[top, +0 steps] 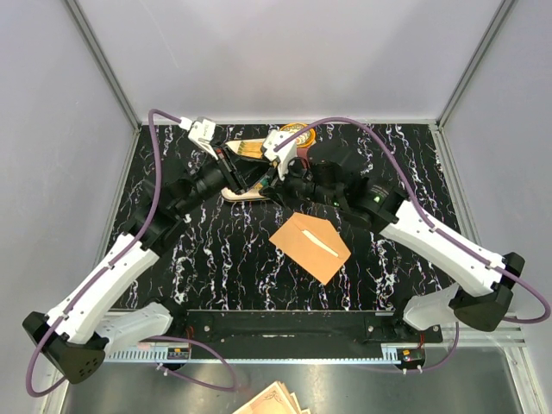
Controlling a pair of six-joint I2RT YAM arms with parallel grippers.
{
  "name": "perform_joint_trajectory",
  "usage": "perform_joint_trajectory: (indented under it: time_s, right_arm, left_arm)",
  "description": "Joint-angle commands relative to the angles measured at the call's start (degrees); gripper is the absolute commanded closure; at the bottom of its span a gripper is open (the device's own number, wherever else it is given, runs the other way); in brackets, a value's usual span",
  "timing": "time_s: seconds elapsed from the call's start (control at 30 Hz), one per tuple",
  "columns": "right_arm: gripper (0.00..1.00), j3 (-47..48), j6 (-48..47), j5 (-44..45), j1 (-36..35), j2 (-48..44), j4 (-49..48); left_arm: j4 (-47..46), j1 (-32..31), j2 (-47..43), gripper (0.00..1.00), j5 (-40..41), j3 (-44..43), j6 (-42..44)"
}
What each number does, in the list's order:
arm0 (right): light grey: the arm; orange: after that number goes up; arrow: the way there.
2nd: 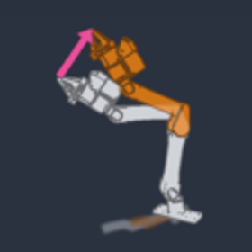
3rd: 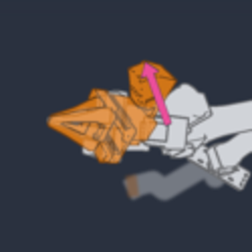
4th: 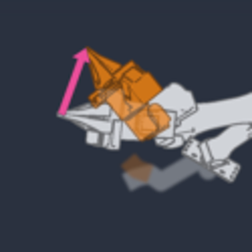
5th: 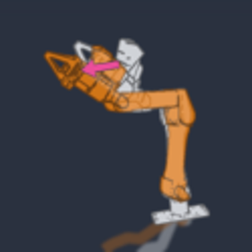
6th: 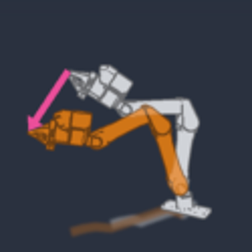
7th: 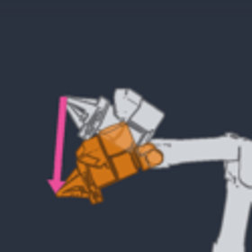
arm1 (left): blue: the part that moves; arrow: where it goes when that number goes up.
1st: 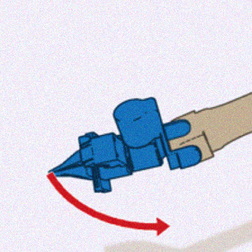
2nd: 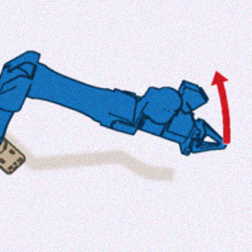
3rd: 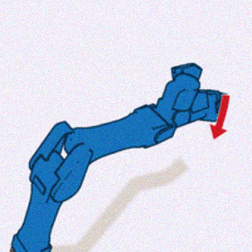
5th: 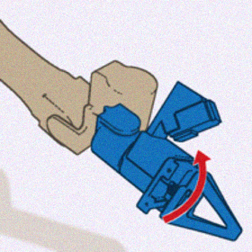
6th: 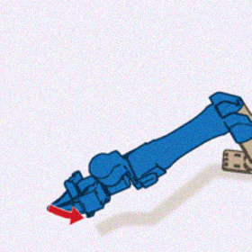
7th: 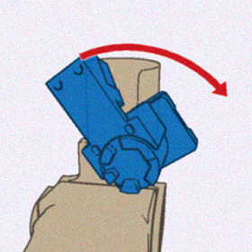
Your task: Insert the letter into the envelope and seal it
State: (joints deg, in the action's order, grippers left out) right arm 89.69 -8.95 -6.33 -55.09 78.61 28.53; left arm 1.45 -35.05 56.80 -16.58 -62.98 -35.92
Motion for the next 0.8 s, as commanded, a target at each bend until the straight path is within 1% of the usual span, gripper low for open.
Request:
perform_joint_trajectory:
  time_s: [0.0,0.03,0.1,0.13,0.17,0.2,0.27,0.3,0.43,0.5,0.57,0.6,0.63,0.67,0.7,0.73,0.77]
  right_arm:
    - [1.0,3.6,-2.3,6.1,-0.9,0.4,-1.0]
    - [1.0,3.9,-1.9,6.0,-0.9,0.3,-0.9]
    - [1.0,4.3,-1.5,6.1,-0.8,0.3,-0.1]
    - [1.0,4.3,-1.3,7.8,-0.8,0.3,0.2]
    - [1.0,4.3,-1.2,8.3,-0.8,0.2,0.1]
    - [1.0,4.3,-1.2,8.5,-0.9,0.1,0.0]
    - [1.0,4.4,-0.9,8.4,-0.7,0.2,-0.2]
    - [1.0,4.6,-0.9,8.2,-0.8,0.4,-0.3]
    - [1.0,4.8,-0.6,8.1,-0.8,0.6,-0.3]
    - [1.0,4.6,-0.5,8.3,-0.8,0.5,-0.4]
    - [1.0,4.5,-0.1,8.2,-0.8,0.5,-0.4]
    - [1.0,4.5,0.0,8.0,-0.8,0.4,-0.4]
    - [1.0,4.4,0.1,7.6,-0.8,0.5,-0.3]
    - [1.0,4.5,0.6,7.2,-0.7,0.2,-0.3]
    - [1.0,4.5,1.1,4.2,-0.4,0.1,-0.3]
    - [1.0,4.5,2.1,2.0,1.4,-0.2,-0.2]
    - [1.0,4.7,4.5,-0.8,2.5,-0.6,-0.2]
  left_arm:
    - [-0.8,-0.5,0.2,0.84,1.3,-2.0,0.6]
    - [-1.3,-0.5,-0.1,0.91,0.8,-0.7,0.2]
    - [-2.7,-0.2,-0.8,0.96,0.2,0.3,-1.3]
    - [-3.2,0.1,-0.9,0.93,-0.4,1.4,-2.0]
    - [-4.3,0.4,-1.0,0.78,-0.8,1.9,-3.8]
    - [-4.9,0.4,-1.1,0.66,-0.8,2.3,-4.6]
    - [-5.8,0.4,-0.5,0.47,-1.0,3.0,-5.7]
    - [-5.8,0.4,-0.3,0.42,-1.0,2.9,-6.0]
    - [-6.0,0.4,0.9,0.43,-1.3,2.4,-7.1]
    - [-6.1,0.4,0.9,0.46,-1.7,2.4,-7.2]
    - [-6.5,0.4,0.8,0.6,-1.5,2.6,-7.2]
    - [-6.9,0.4,0.7,0.68,-1.6,3.1,-7.2]
    - [-7.4,0.6,0.3,0.86,-2.0,3.4,-7.1]
    - [-9.2,1.3,0.2,0.93,-4.2,3.7,-7.2]
    - [-10.2,1.9,0.1,1.0,-5.9,4.7,-7.5]
    - [-11.4,2.5,-0.1,1.0,-7.7,5.0,-8.2]
    - [-14.4,4.3,-0.1,1.0,-12.6,5.4,-8.9]
